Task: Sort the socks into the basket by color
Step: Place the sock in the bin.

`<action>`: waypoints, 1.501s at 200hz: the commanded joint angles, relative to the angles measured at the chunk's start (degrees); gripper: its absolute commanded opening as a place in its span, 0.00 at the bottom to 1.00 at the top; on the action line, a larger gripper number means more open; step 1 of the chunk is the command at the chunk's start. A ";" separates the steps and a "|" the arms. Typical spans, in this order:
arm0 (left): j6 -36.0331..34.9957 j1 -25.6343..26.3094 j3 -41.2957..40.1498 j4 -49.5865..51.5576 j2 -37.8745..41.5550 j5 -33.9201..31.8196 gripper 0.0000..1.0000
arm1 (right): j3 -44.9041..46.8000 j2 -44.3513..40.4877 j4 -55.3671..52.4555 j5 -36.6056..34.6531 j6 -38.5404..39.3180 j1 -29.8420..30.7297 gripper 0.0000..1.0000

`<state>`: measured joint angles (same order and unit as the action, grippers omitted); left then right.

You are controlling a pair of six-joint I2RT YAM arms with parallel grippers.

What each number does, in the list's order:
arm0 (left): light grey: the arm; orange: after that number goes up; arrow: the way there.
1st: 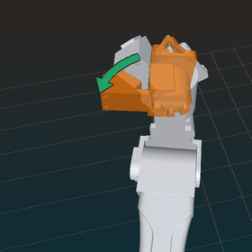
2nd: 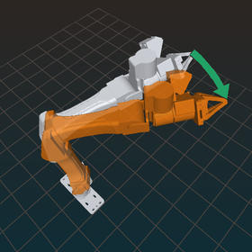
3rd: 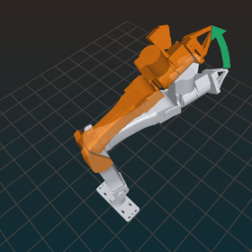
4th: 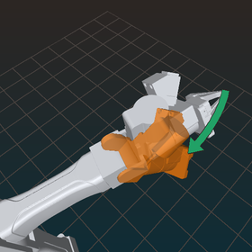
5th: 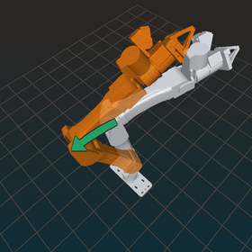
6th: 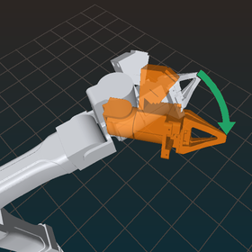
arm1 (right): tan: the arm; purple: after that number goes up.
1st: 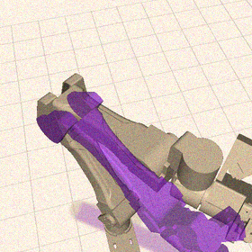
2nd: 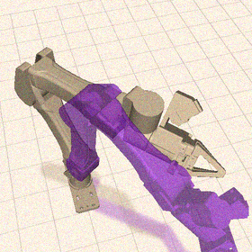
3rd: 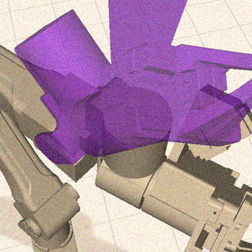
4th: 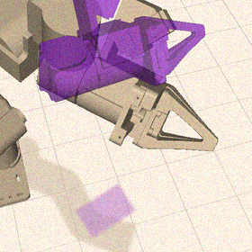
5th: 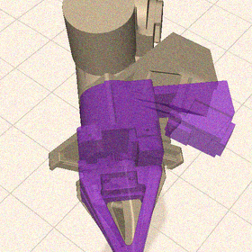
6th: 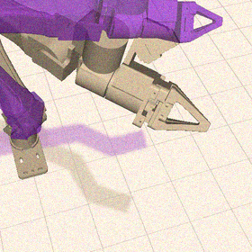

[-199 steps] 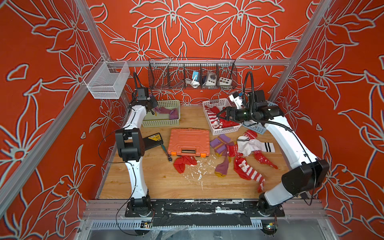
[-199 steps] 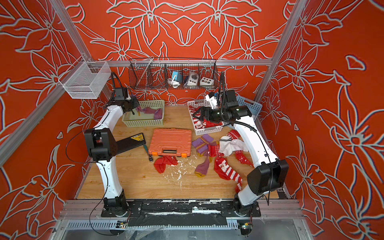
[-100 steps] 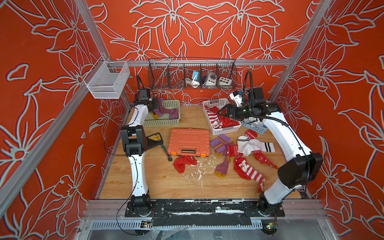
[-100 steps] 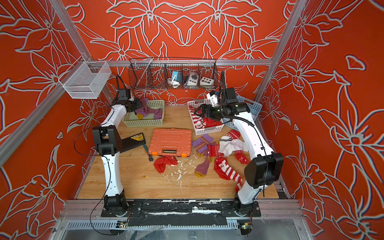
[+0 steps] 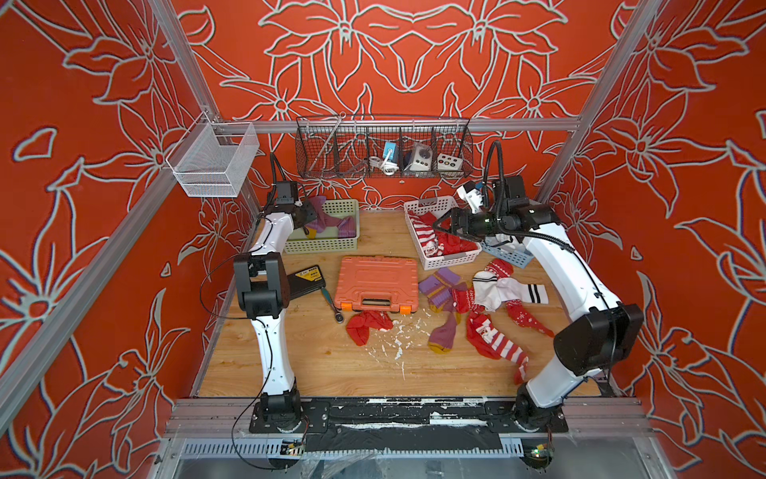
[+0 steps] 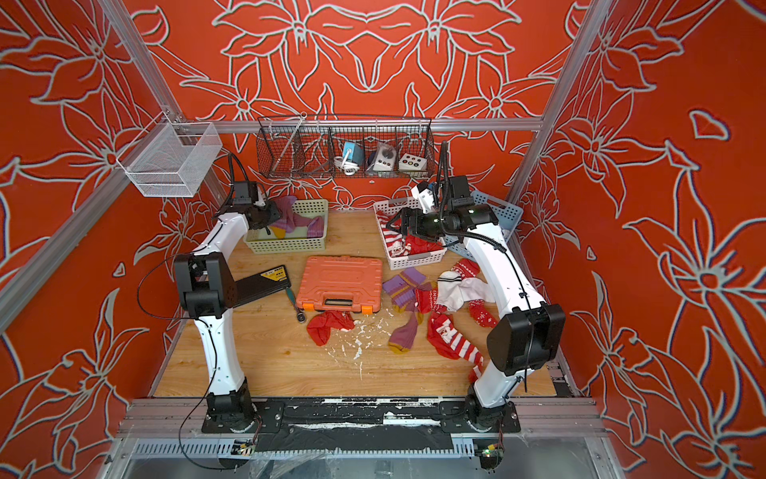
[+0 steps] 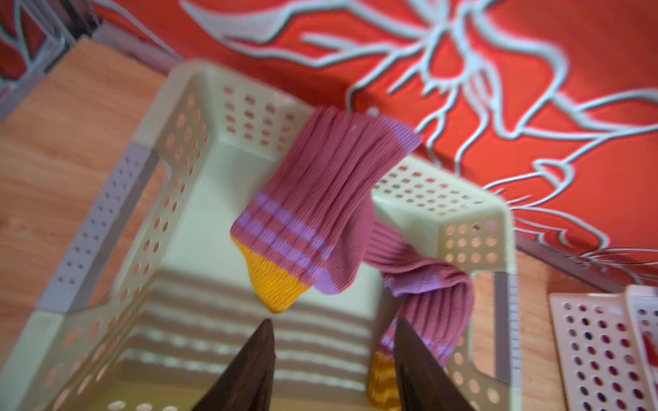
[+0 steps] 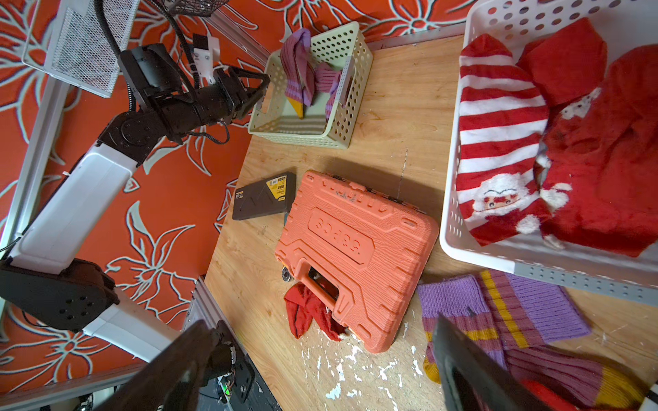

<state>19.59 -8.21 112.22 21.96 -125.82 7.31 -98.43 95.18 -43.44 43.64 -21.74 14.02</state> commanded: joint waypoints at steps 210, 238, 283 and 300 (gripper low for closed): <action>11.13 -0.74 14.20 1.66 -18.13 -3.95 0.51 | -4.85 5.99 -2.69 -1.01 3.01 -0.34 0.98; 11.78 -0.70 13.28 5.42 -16.77 -4.41 0.48 | -4.49 5.68 -2.70 -1.27 2.93 -0.37 0.98; 10.73 -0.65 8.10 5.04 -12.72 -4.98 0.19 | -3.83 5.28 -2.00 -0.99 2.41 -0.39 0.98; 10.11 -0.64 6.41 3.61 -10.91 -4.70 0.16 | -3.66 5.13 -1.56 -0.78 2.14 -0.35 0.98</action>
<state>30.39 -8.62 120.44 25.23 -142.34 3.40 -101.56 100.47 -45.01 43.09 -20.03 13.87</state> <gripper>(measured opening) 0.165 0.978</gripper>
